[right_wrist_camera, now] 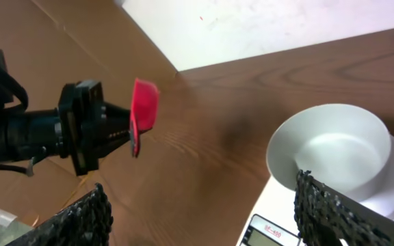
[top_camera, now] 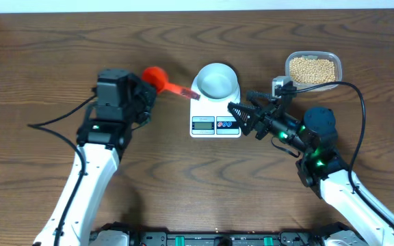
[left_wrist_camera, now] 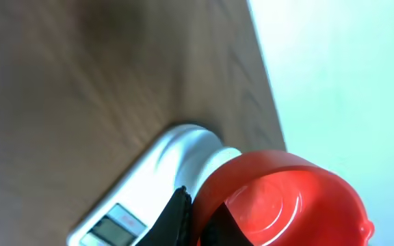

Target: Scoop item into bowl and weigh 50g on scale

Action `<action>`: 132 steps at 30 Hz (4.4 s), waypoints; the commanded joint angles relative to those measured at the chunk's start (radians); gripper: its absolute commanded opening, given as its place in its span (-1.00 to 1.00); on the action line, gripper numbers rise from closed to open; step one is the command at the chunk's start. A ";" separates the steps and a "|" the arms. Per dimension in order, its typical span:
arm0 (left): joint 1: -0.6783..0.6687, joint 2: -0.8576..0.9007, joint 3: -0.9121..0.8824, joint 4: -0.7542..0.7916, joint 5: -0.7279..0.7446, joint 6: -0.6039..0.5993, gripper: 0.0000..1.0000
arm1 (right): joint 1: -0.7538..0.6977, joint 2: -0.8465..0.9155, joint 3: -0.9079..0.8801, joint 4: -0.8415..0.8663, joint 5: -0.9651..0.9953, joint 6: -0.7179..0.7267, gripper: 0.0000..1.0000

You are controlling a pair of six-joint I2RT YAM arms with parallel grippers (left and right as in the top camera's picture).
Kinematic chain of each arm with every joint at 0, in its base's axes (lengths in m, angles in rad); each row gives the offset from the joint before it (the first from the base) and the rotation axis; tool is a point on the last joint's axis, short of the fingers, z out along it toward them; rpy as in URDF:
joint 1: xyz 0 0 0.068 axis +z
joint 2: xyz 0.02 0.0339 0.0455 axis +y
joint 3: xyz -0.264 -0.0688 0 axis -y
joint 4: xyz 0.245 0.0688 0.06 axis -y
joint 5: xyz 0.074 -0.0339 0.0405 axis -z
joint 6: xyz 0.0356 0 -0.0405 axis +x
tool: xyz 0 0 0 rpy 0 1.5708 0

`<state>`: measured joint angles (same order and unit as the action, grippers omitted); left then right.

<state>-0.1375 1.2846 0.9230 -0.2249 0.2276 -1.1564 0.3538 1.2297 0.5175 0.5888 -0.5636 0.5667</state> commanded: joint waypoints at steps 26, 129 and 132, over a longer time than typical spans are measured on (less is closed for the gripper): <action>-0.362 0.131 -0.001 0.296 -0.124 -0.051 -0.86 | 0.066 0.001 0.022 0.051 0.003 0.002 0.02; -0.422 0.117 -0.001 0.317 -0.113 0.195 0.37 | -0.055 0.001 0.033 -0.025 0.289 -0.068 -0.98; -0.422 0.117 -0.001 0.317 -0.117 0.245 0.43 | -0.080 0.001 0.047 -0.032 0.289 -0.068 -0.98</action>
<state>-0.5583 1.4128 0.9226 0.0875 0.1101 -1.0061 0.3016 1.2331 0.5247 0.5602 -0.2939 0.5175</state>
